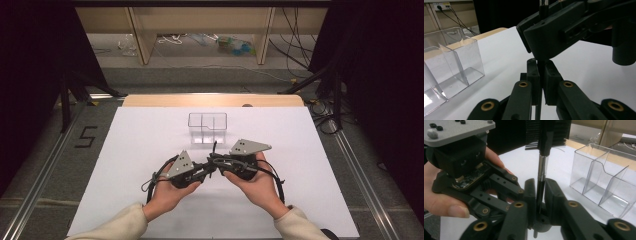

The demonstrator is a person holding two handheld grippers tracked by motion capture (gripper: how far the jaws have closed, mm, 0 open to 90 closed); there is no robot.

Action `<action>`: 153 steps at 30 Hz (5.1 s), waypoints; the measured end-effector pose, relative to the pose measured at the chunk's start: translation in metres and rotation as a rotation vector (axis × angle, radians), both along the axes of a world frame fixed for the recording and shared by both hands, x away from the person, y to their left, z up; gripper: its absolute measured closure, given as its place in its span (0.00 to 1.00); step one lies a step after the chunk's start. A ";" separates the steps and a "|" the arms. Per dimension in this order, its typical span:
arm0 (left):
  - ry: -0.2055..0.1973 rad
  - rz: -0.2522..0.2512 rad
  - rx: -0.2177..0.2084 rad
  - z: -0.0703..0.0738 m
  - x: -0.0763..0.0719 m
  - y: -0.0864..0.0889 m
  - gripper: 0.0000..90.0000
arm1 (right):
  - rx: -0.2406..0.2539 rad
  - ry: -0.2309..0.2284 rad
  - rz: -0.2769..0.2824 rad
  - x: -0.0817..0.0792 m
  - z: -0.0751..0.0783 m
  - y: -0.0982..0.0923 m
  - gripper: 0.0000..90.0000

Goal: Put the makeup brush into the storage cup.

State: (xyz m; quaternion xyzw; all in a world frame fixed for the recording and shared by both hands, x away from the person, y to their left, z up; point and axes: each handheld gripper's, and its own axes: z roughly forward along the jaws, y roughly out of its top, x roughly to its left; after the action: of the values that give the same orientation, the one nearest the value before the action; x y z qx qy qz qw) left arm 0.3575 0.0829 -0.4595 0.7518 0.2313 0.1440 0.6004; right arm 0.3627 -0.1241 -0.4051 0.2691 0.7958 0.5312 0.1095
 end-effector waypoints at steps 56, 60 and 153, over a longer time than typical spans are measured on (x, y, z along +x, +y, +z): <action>-0.027 0.081 -0.021 0.019 0.009 0.030 0.94 | 0.051 -0.017 -0.070 -0.010 -0.001 -0.057 0.35; -0.039 0.096 -0.018 0.023 0.011 0.035 0.94 | 0.067 -0.043 -0.078 -0.009 -0.002 -0.062 0.35; -0.102 0.239 -0.029 0.067 0.060 0.059 0.94 | 0.075 -0.059 -0.189 -0.046 -0.017 -0.124 0.31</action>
State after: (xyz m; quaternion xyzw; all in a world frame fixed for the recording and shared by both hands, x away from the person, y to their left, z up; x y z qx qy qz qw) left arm 0.4171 0.1419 -0.3930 0.7018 0.2905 0.2492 0.6008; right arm 0.3164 -0.2479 -0.4224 0.3313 0.7429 0.5555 0.1726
